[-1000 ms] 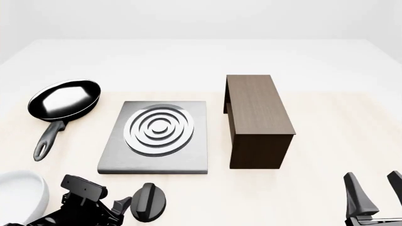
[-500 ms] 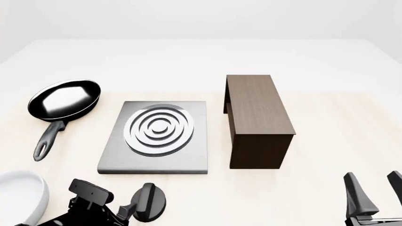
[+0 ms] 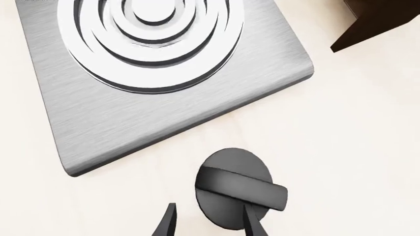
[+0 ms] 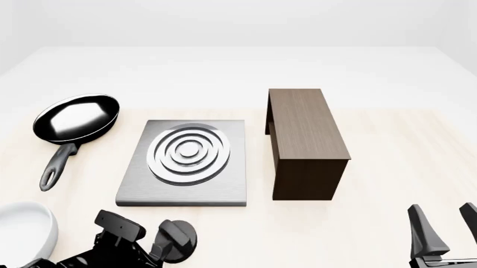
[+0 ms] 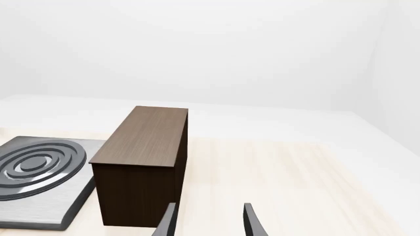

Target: Turn on the stove.

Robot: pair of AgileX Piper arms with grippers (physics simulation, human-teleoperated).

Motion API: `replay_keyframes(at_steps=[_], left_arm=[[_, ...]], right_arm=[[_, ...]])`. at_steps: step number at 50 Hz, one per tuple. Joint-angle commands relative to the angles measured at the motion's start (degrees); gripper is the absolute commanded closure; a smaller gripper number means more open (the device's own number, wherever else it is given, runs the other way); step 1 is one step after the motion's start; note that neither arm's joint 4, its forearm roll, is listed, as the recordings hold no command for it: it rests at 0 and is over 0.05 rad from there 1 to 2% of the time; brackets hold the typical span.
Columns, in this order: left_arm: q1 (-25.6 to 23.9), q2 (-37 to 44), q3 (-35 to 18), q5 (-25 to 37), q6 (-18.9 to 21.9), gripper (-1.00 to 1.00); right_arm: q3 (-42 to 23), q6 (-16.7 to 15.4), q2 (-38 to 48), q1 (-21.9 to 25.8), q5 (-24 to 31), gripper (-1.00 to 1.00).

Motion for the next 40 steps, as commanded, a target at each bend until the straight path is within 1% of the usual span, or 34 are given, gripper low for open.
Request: replay_keyframes(at_steps=[1, 20, 24, 29, 35, 38, 39, 40], left_arm=[[-2.1, 1.9, -1.0, -1.0, -1.9, -1.0], [-1.7, 2.4, -0.9, -1.6, -1.0, -1.0], [-1.3, 1.0, -0.6, -0.7, -0.3, -1.0], [-0.3, -1.6, 0.0, 1.4, 0.6, -1.0], [1.3, -8.5, 0.5, 6.8, 2.8, -1.0], [1.6, -12.5, 0.4, 10.5, 2.9, -1.0], [2.4, -13.9, 0.8, 11.3, 4.2, -1.0], [2.7, -14.4, 0.9, 11.7, 4.5, -1.0]], right_arm=[[0.0, 0.0, 0.0, 0.0, 0.0, -1.0], [0.0, 0.0, 0.0, 0.1, 0.0, -1.0], [0.0, 0.0, 0.0, 0.1, 0.0, -1.0], [0.0, -0.1, 0.0, 0.1, 0.0, -1.0], [0.0, -0.1, 0.0, 0.1, 0.0, -1.0], [0.0, -0.1, 0.0, 0.1, 0.0, -1.0], [0.0, -0.1, 0.0, 0.1, 0.0, -1.0], [0.0, -0.1, 0.0, 0.1, 0.0, -1.0]])
